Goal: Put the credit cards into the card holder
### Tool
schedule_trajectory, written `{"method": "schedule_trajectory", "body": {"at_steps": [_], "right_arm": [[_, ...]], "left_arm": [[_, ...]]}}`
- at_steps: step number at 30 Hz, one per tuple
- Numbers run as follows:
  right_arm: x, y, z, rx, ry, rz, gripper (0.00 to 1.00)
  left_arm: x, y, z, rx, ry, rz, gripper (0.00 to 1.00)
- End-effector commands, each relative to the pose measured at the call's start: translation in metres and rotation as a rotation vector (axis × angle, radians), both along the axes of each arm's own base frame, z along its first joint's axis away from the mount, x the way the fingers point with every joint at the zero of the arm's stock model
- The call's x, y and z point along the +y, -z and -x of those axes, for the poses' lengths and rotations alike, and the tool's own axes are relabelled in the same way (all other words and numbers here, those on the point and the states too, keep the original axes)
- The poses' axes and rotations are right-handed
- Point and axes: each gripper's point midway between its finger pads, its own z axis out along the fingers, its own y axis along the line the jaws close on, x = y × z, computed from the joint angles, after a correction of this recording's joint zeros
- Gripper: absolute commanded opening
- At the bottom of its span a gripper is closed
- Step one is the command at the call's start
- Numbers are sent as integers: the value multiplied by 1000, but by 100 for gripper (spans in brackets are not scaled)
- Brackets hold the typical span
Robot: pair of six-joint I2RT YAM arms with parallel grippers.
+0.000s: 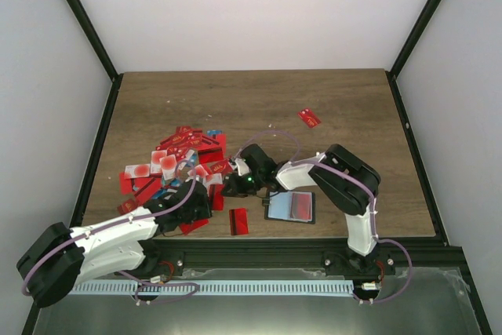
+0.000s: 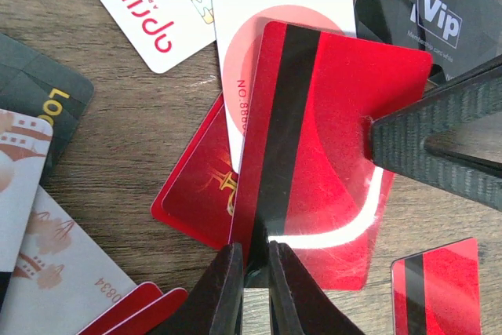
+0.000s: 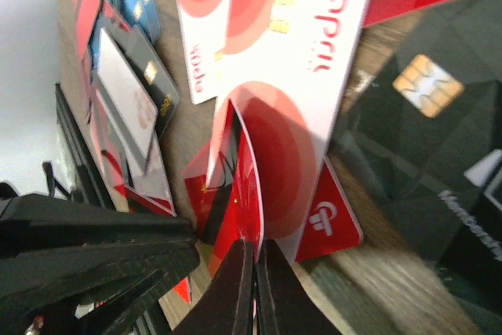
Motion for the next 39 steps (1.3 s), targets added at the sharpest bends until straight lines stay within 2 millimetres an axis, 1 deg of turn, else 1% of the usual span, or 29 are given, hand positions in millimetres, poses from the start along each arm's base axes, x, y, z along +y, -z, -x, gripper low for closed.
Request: {"method": "schedule_trajectory", "body": {"at_steps": [1,3,5,9,10,13,15,19,21,24,28,31,33,35,37,39], "right_arm": [[3,-7,-3,-19,-13,-43,1],[0,-11,-3,-30,-8,-48,1],[-3,-19,-3,-52,-8,-58,1],[-14,-41,-4,-99,-6,-93,1],[-19,-50,-4,-115,-4,-111,1],[-36,-67,-4,-143,10,-137,1],[-50,-76,-3,-160,27,-143,1],[-79,-92,-1,-201,71,-140,1],[-94,-99,2,-222,91,-138,1],[-112,-112,10,-245,106,-149,1],[-122,-132,27,-283,83,-190,1],[-124,-149,40,-302,39,-249,1],[-123,-160,47,-308,7,-289,1],[-122,-170,52,-319,-17,-321,1],[-122,-177,57,-328,-41,-348,1],[-121,-182,61,-331,-63,-366,1]], "left_arm": [[22,21,18,82,-3,-94,13],[17,15,16,69,5,-70,15],[9,4,13,48,24,-32,20],[-10,-38,3,-35,71,62,31],[-14,-49,0,-64,81,82,34],[-24,-84,-9,-161,114,145,43],[-28,-101,-14,-211,133,162,48],[-41,-124,-21,-286,182,212,56],[-54,-137,-23,-323,216,275,57],[-73,-146,-22,-366,298,344,60],[-97,-162,-17,-411,406,454,63],[-111,-171,-10,-439,493,520,66],[-119,-175,-5,-445,549,552,66],[-125,-178,0,-440,596,586,63],[-129,-181,4,-444,626,613,57],[-130,-184,8,-453,644,638,45]]}}
